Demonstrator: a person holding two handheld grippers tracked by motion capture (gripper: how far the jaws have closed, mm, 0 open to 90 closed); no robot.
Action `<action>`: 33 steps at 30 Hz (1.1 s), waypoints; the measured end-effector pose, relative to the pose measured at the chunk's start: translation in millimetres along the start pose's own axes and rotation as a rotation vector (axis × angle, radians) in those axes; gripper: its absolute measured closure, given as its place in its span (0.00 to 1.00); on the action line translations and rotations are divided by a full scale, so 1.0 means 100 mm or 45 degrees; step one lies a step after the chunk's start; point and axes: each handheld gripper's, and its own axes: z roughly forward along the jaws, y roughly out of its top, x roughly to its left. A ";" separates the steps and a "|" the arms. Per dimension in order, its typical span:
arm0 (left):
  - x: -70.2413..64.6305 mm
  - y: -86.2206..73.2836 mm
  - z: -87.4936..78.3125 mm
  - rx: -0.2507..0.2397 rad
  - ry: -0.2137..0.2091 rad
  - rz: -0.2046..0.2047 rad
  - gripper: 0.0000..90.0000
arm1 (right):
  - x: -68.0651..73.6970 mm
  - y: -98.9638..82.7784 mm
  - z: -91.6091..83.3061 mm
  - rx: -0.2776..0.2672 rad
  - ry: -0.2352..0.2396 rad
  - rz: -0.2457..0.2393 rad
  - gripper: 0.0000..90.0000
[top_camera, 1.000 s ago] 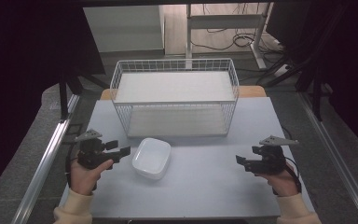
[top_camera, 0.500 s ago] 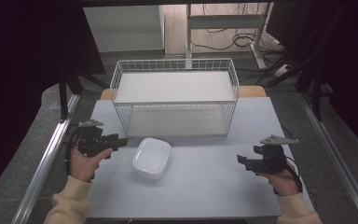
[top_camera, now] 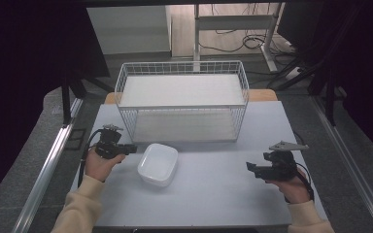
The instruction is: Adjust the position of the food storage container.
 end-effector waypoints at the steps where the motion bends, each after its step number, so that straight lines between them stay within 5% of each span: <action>1: 0.00 0.00 0.00 0.000 0.000 0.000 0.95 | 0.00 0.00 0.00 0.000 0.000 0.000 0.23; 8: 0.03 -0.09 0.15 0.079 -0.028 -0.010 1.00 | 0.01 0.00 0.00 0.002 -0.010 -0.010 0.23; 18: -0.02 -0.13 0.25 0.099 -0.092 -0.006 1.00 | 0.01 0.00 0.01 0.006 -0.027 -0.015 0.23; 26: -0.14 -0.16 0.25 0.100 -0.073 0.036 1.00 | 0.01 0.01 -0.02 -0.004 -0.030 -0.019 0.23; 33: -0.21 -0.21 0.28 0.103 -0.132 0.035 1.00 | 0.03 0.01 -0.01 -0.002 -0.033 -0.026 0.23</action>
